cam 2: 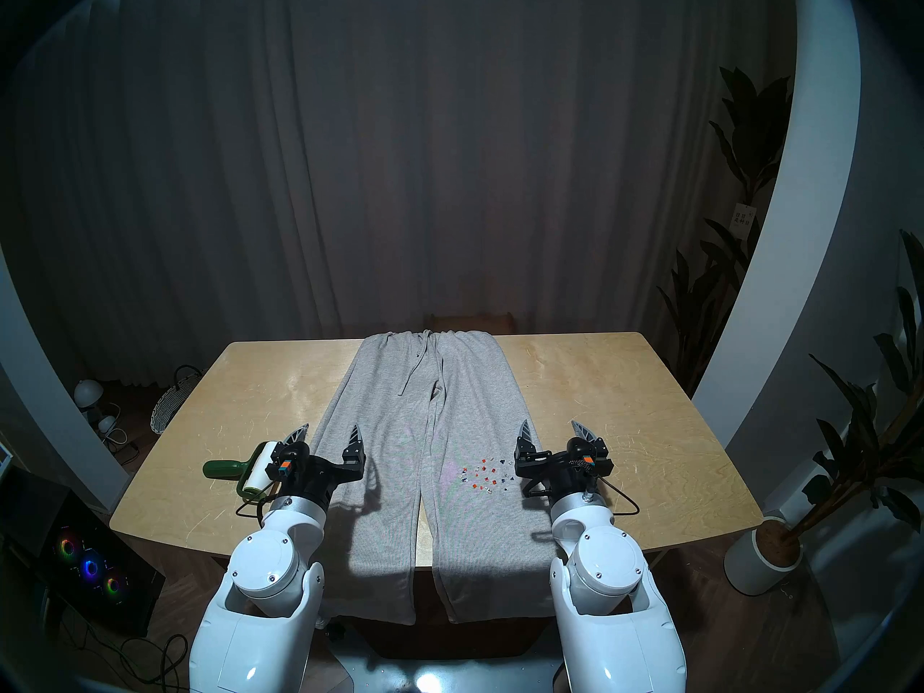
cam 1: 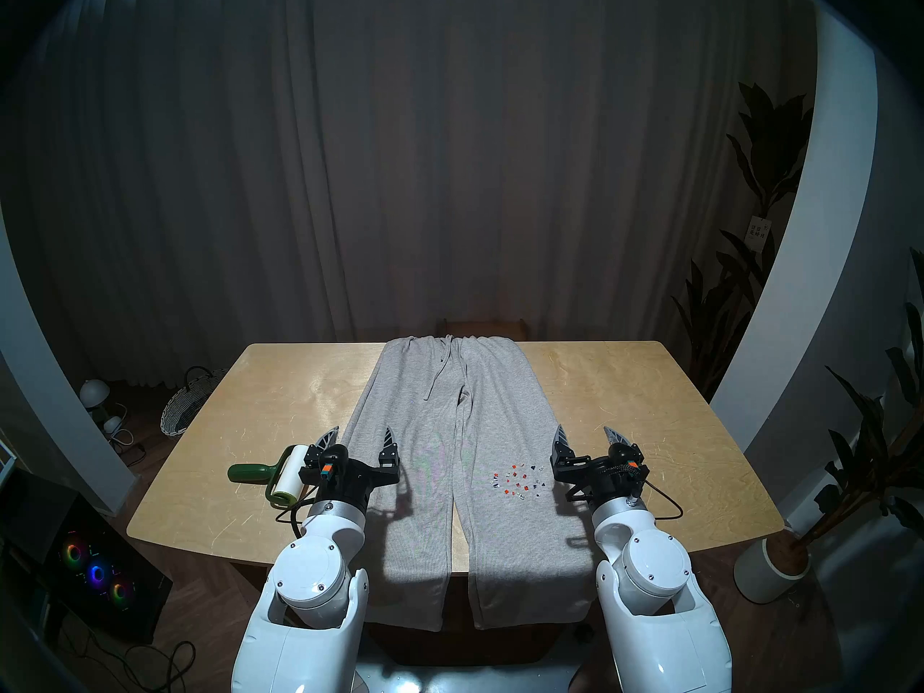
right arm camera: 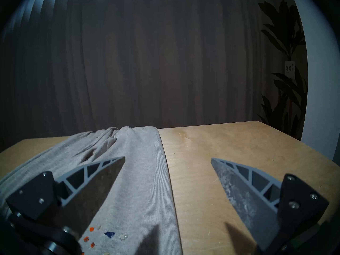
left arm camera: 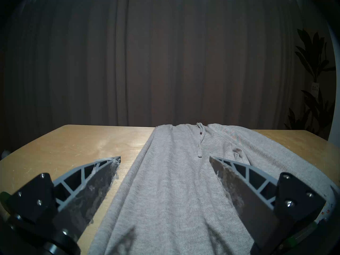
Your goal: Remove lint and debris from pants with a lint roller
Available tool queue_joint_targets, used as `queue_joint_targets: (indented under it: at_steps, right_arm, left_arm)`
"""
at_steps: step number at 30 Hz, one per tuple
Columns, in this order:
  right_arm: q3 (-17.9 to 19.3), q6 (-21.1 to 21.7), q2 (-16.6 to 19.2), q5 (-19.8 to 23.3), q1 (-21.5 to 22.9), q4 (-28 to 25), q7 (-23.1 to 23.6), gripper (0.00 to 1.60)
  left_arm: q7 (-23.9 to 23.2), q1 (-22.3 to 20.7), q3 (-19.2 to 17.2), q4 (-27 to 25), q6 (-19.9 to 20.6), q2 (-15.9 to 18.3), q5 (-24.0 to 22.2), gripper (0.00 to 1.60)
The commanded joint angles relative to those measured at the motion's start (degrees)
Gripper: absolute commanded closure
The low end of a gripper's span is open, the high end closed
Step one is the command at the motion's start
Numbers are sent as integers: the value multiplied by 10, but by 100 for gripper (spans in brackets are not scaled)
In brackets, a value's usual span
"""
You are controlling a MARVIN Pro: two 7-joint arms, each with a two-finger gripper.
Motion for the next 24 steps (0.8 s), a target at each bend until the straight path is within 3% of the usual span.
queue_joint_targets:
  at_steps: [1,3,5,15,24]
  right_arm:
    - [4,-13,6,22,2,-37,25,0]
    - [6,-8,4,26,0,-40,25,0]
    - [7,-11,3,28,3,-36,25,0]
    - [17,-4,3,32,8,1,22,0]
    - [25,-8,-1,42,22,20,22,0]
  left_arm:
    - [7,23,-23,-71,16,-10,-26,0]
    - [5,28,-34,-77,20,-15,-47,0]
    - [-2,33,-52,-94,23,-27,-121,0]
    - [-30,53,-131,-169,20,-58,-258,0]
    - [-53,106,-208,-185,33,-88,-410,0]
